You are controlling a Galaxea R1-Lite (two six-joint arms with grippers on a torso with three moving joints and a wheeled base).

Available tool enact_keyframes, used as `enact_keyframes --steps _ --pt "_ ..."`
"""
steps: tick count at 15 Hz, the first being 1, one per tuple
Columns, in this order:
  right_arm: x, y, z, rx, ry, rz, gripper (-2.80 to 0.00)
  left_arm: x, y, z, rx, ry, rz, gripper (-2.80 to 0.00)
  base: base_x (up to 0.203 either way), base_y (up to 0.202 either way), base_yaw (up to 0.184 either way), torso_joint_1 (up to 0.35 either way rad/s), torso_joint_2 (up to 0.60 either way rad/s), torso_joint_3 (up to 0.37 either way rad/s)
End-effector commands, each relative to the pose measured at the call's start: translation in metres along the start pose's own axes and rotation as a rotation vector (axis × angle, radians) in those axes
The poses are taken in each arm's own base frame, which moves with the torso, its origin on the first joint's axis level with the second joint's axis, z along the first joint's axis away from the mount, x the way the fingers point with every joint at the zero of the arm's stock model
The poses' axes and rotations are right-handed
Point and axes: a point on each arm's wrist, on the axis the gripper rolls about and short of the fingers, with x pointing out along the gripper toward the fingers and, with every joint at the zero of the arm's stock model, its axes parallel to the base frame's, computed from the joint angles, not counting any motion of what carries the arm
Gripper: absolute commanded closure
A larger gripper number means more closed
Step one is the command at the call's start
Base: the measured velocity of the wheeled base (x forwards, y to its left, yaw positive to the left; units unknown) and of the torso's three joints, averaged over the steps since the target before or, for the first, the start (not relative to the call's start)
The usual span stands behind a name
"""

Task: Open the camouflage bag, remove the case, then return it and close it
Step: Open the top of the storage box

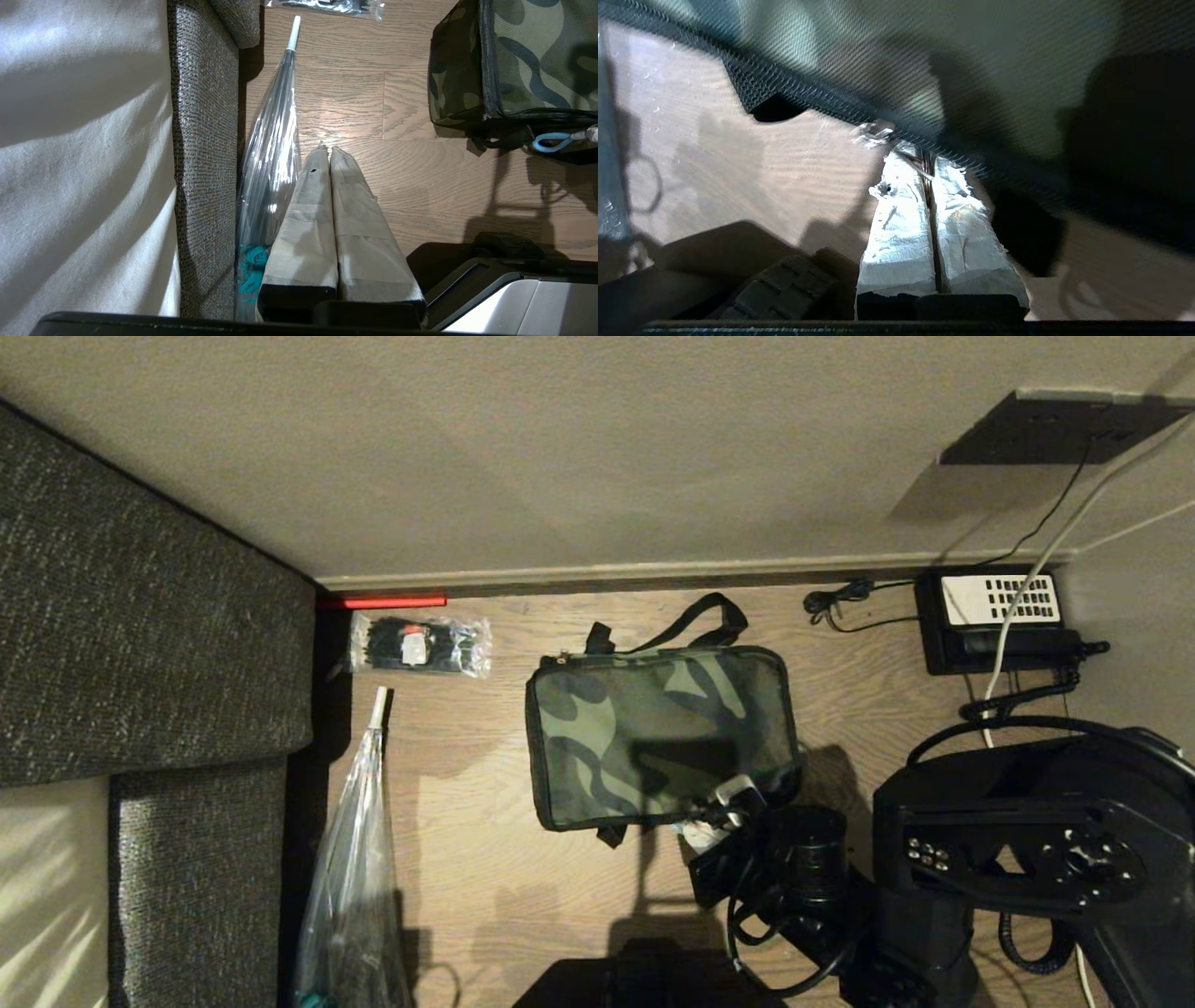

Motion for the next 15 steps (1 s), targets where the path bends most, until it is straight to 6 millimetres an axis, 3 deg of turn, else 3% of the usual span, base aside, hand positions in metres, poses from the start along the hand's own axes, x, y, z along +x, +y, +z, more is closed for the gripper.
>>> enact_keyframes --steps 1,6,15 --pt "-0.004 -0.010 0.009 0.004 -0.017 -0.026 0.00 0.000 0.000 -0.001 0.000 0.003 0.002 0.00 0.000 0.000 0.000 0.000 0.00 0.000" --pt "-0.018 -0.026 0.014 0.013 0.011 -0.064 0.00 0.000 0.000 -0.001 -0.001 0.003 0.002 0.00 0.000 0.000 0.000 0.000 0.00 0.000" --pt "-0.039 -0.045 0.005 0.024 0.084 -0.121 0.00 0.000 0.000 -0.001 -0.001 0.003 0.001 0.00 0.000 0.000 0.000 0.000 0.00 0.000"
